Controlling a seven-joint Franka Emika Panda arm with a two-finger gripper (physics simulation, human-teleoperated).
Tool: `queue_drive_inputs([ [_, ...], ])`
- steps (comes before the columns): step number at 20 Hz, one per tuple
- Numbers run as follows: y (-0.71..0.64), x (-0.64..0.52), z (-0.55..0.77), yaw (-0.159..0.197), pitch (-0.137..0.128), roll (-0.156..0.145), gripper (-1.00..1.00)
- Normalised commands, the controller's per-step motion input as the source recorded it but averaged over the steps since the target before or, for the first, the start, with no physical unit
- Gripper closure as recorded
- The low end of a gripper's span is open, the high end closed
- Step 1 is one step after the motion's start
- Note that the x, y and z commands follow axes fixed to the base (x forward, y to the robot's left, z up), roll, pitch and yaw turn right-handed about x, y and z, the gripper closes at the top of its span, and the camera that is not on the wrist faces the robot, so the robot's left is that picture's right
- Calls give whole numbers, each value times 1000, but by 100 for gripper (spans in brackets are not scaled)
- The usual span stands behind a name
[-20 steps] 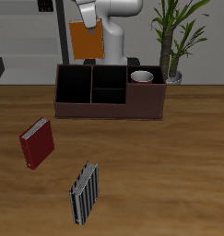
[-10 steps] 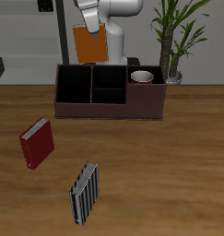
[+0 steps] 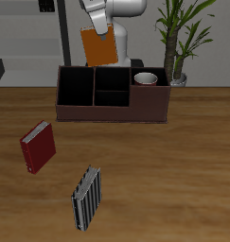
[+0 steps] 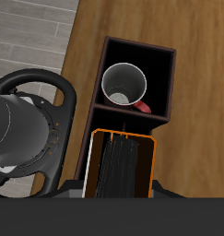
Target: Place the red mug into the back desk caddy's right compartment and place the orange book into the back desk caddy's back compartment and place the red book into the back desk caddy's front compartment
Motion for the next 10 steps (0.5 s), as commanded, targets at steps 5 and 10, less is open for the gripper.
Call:
queue_drive_inputs([
  [5,132,-18,-20,-19,1,35,100],
  [10,106,-18,-93,2,10,25,100],
])
